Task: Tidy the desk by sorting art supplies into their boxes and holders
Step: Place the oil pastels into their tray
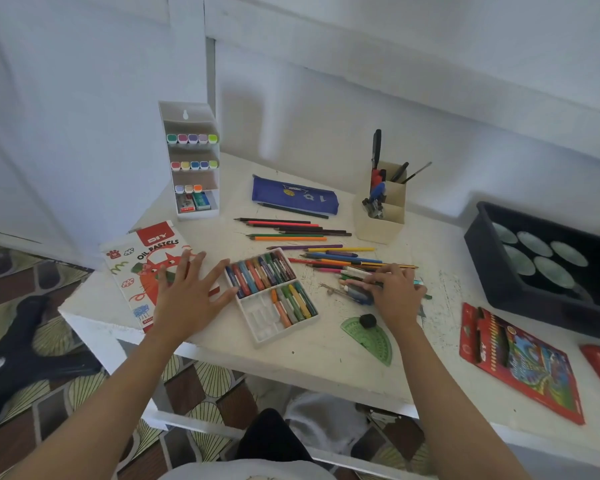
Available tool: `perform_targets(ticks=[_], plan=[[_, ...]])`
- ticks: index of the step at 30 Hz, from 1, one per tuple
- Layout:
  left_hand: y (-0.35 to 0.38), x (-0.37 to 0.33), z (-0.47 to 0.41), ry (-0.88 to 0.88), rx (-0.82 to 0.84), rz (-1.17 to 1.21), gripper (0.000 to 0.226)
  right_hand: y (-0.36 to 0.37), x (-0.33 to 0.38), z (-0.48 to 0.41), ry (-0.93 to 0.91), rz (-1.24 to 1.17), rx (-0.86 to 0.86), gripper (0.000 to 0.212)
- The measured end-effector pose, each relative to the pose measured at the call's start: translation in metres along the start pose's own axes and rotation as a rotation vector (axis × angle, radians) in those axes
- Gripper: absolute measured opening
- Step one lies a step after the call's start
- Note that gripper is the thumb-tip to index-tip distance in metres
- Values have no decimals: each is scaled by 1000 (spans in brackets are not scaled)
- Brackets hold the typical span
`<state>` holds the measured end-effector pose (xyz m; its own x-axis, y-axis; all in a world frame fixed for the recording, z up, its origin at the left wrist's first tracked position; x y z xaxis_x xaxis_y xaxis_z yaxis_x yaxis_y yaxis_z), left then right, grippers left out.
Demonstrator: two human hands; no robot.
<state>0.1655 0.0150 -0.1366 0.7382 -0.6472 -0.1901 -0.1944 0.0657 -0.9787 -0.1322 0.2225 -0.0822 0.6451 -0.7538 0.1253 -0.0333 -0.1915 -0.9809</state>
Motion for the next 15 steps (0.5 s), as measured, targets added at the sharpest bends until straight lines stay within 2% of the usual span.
perform_targets(ticks=[5, 8, 12, 15], plan=[[2, 1, 0, 2, 2, 2, 90, -2, 1, 3, 29, -94, -61, 13], [0, 0, 1, 6, -13, 23, 95, -6, 2, 7, 85, -198, -95, 13], [0, 0, 1, 1, -9, 25, 98, -11, 14, 19, 65, -567, -69, 7], [0, 0, 0, -1, -15, 23, 94, -16, 30, 33, 93, -760, 63, 12]])
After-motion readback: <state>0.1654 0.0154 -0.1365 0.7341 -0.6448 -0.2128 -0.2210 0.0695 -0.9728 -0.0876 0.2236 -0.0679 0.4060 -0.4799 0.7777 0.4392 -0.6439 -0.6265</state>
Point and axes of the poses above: each hand's wrist, its own z-axis away from the middle knuckle, its own y-axis out of the palm, x = y × z, the point moved 6 cm from there along -z, towards the middle knuckle, and after that the axes turned 4 degrees about z, right-handed, at the moved point
